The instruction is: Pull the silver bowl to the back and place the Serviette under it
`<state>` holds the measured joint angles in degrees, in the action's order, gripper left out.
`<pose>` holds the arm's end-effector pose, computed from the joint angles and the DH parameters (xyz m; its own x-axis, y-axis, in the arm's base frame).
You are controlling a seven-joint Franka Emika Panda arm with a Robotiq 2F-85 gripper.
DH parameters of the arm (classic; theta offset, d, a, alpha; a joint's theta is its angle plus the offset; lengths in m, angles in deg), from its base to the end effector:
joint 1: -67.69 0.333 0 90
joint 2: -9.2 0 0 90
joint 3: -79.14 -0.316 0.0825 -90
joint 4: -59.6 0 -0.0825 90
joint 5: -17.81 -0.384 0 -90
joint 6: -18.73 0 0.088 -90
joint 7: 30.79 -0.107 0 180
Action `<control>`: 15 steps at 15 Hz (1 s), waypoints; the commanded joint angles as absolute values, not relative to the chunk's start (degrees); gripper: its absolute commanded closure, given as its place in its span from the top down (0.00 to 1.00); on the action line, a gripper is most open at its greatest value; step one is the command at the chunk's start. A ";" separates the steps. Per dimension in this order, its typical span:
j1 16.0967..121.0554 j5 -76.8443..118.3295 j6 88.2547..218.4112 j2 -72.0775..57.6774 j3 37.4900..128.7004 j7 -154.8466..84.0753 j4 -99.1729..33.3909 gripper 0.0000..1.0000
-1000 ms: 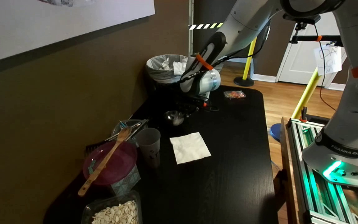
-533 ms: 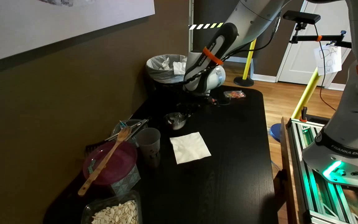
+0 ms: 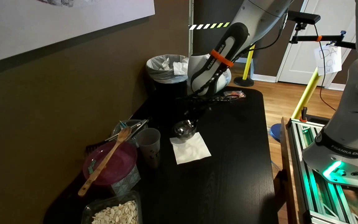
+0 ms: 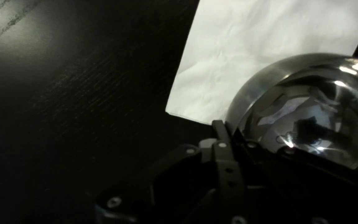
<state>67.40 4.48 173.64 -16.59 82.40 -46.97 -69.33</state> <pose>0.5364 -0.0424 0.1631 0.8531 -0.5212 -0.0220 -0.5213 -0.8504 -0.0712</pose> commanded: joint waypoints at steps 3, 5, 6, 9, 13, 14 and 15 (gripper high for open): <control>69.52 12.60 171.62 -15.67 81.77 -39.83 -71.15 0.01; 70.35 15.90 171.73 -16.39 81.82 -37.56 -70.69 0.01; 70.48 17.17 171.74 -16.64 81.64 -36.28 -70.51 0.01; 71.55 20.53 172.78 -17.66 82.27 -35.83 -69.83 0.01; 71.53 22.63 173.61 -19.46 82.24 -35.11 -68.19 0.01; 71.31 22.59 173.94 -20.01 81.95 -34.81 -67.70 0.01; 71.28 22.58 174.46 -20.62 81.91 -34.91 -67.13 0.01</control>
